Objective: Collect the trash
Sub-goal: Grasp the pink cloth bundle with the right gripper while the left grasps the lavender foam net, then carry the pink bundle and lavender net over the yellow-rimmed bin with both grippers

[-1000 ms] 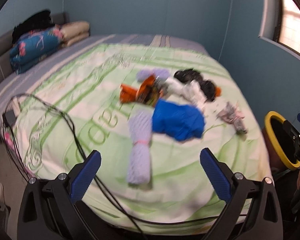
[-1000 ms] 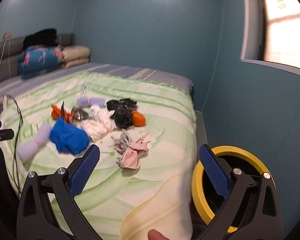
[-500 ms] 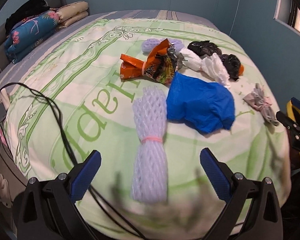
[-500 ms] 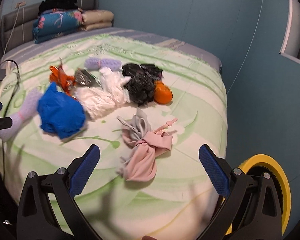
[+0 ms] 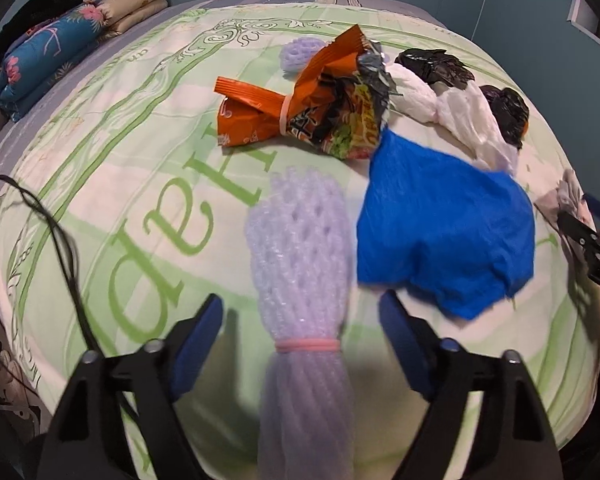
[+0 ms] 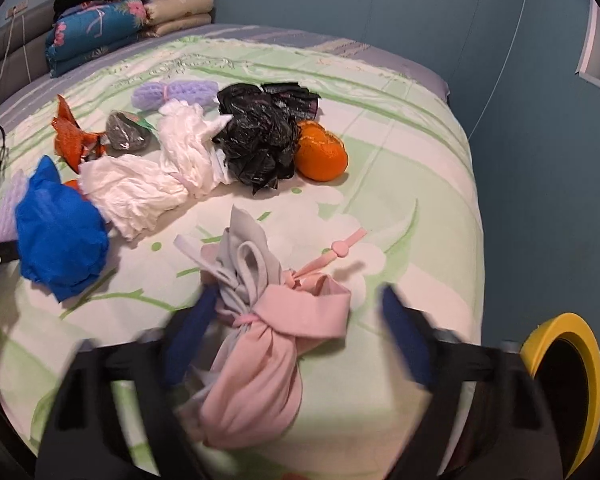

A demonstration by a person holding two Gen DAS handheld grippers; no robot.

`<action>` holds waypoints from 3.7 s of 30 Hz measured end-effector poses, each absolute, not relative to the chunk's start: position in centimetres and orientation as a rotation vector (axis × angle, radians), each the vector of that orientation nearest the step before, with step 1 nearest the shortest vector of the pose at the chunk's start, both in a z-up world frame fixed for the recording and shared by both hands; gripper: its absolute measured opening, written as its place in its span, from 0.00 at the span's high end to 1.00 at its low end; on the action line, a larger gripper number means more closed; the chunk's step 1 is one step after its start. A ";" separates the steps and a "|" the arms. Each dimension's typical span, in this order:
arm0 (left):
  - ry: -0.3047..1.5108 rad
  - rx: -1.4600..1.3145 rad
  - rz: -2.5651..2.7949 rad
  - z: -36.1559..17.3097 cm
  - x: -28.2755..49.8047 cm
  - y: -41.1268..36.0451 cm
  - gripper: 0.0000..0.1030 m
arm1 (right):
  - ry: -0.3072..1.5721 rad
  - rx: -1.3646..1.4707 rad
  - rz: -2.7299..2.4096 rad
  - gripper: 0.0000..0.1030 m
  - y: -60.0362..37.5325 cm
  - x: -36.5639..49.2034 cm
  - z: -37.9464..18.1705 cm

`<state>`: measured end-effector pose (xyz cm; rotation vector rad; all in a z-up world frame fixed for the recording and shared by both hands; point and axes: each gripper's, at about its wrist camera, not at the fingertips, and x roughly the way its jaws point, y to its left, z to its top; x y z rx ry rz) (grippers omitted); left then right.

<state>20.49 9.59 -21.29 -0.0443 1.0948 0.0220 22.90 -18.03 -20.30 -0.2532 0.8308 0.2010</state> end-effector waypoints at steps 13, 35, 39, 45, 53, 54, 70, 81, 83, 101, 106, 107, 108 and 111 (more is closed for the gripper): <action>0.976 -0.084 0.022 -18.2 21.8 10.2 0.71 | 0.782 -0.261 0.167 0.78 -16.3 25.6 -18.5; 0.553 -0.124 -0.047 -3.7 16.5 6.0 0.72 | 0.422 -0.057 0.116 0.78 -21.7 15.0 -3.4; 0.513 -0.110 -0.104 -2.2 15.4 3.1 0.72 | 0.371 -0.040 0.102 0.78 -23.1 12.2 -1.3; 0.460 -0.068 -0.204 -0.3 13.7 -1.6 0.72 | 0.309 -0.025 0.064 0.78 -25.2 8.7 0.7; 0.422 -0.034 -0.331 1.0 12.3 -7.0 0.72 | 0.271 0.000 -0.028 0.78 -28.8 5.6 1.8; 0.422 -0.034 -0.345 1.1 12.1 -7.5 0.72 | 0.271 0.003 -0.035 0.78 -29.1 5.4 1.8; 0.412 0.026 -0.549 1.1 11.8 -17.1 0.72 | 0.257 0.063 -0.195 0.78 -35.9 2.6 0.7; 0.468 0.060 -0.668 -1.7 13.0 -23.3 0.71 | 0.295 0.129 -0.271 0.78 -40.0 2.1 -1.6; 0.488 0.064 -0.706 -2.2 13.2 -24.3 0.71 | 0.311 0.141 -0.276 0.78 -40.5 2.1 -2.2; 0.651 0.150 -0.816 -8.3 15.3 -30.7 0.71 | 0.459 0.258 -0.342 0.78 -44.8 3.3 -7.7; 0.703 0.150 -0.839 -10.0 16.1 -31.9 0.71 | 0.485 0.270 -0.344 0.78 -45.5 3.7 -8.7; 0.709 0.146 -0.841 -10.2 16.2 -32.0 0.71 | 0.490 0.271 -0.344 0.78 -45.6 3.7 -8.9; 0.716 0.139 -0.848 -10.4 16.4 -32.1 0.71 | 0.493 0.272 -0.343 0.77 -45.7 3.9 -9.1; 0.726 0.132 -0.852 -10.8 16.4 -32.4 0.71 | 0.507 0.284 -0.347 0.77 -46.2 4.2 -9.7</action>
